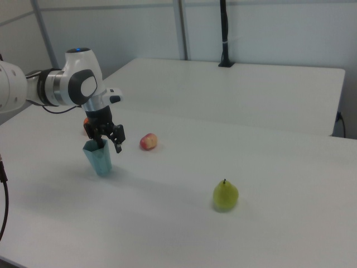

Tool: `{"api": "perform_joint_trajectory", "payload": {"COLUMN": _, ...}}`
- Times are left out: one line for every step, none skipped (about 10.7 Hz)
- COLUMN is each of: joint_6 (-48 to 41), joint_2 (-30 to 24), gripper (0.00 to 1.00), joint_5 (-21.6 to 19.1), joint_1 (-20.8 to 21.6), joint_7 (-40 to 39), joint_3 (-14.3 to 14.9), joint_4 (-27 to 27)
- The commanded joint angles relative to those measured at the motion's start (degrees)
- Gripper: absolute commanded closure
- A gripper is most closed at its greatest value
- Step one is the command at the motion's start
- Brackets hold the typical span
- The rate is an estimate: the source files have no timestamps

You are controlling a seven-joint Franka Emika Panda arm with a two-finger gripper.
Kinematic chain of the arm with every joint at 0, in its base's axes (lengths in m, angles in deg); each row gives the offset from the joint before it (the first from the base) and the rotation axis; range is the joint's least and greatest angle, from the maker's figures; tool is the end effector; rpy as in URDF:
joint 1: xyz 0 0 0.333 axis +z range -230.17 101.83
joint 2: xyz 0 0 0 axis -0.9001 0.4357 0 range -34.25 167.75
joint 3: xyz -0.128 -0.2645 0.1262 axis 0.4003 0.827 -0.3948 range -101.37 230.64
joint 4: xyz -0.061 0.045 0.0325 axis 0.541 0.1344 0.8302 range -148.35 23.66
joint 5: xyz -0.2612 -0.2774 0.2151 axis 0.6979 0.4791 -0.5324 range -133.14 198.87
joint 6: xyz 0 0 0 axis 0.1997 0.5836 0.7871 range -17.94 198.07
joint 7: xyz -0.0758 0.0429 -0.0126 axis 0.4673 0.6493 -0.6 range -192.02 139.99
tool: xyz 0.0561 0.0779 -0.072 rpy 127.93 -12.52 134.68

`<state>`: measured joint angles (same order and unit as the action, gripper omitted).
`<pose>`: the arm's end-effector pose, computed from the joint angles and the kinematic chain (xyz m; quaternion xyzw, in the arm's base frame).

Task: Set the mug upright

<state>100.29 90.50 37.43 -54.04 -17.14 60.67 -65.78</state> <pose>0.6932 0.1638 0.3503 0.9979 0.0608 0.0052 0.0208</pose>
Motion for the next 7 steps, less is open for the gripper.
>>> {"api": "perform_joint_trajectory", "payload": {"joint_6": -5.85, "joint_2": -6.5, "gripper": 0.0, "joint_5": -1.23, "joint_1": -1.51, "joint_7": -1.22, "joint_3": 0.19, "joint_4": -0.96}}
{"api": "perform_joint_trajectory", "payload": {"joint_6": -8.05, "joint_2": -8.7, "gripper": 0.0, "joint_5": -1.23, "joint_1": -2.38, "joint_7": -1.22, "joint_3": 0.19, "joint_4": -0.96}}
{"api": "perform_joint_trajectory", "payload": {"joint_6": -10.51, "joint_2": -11.16, "gripper": 0.0, "joint_5": -1.23, "joint_1": -3.78, "joint_7": -1.22, "joint_3": 0.19, "joint_4": -0.96}}
{"api": "perform_joint_trajectory", "payload": {"joint_6": -12.44, "joint_2": -13.44, "gripper": 0.0, "joint_5": -1.23, "joint_1": -5.28, "joint_7": -1.31, "joint_3": 0.1, "joint_4": -0.96}}
{"api": "perform_joint_trajectory", "payload": {"joint_6": -14.46, "joint_2": -15.56, "gripper": 0.0, "joint_5": -1.31, "joint_1": -6.86, "joint_7": -1.66, "joint_3": 0.1, "joint_4": -0.96}}
{"api": "perform_joint_trajectory", "payload": {"joint_6": -16.14, "joint_2": -17.4, "gripper": 0.0, "joint_5": -1.4, "joint_1": -8.18, "joint_7": -1.75, "joint_3": 0.1, "joint_4": -0.96}}
{"api": "perform_joint_trajectory", "payload": {"joint_6": -17.2, "joint_2": -19.08, "gripper": 0.0, "joint_5": -1.49, "joint_1": -8.98, "joint_7": -1.84, "joint_3": 0.1, "joint_4": -0.96}}
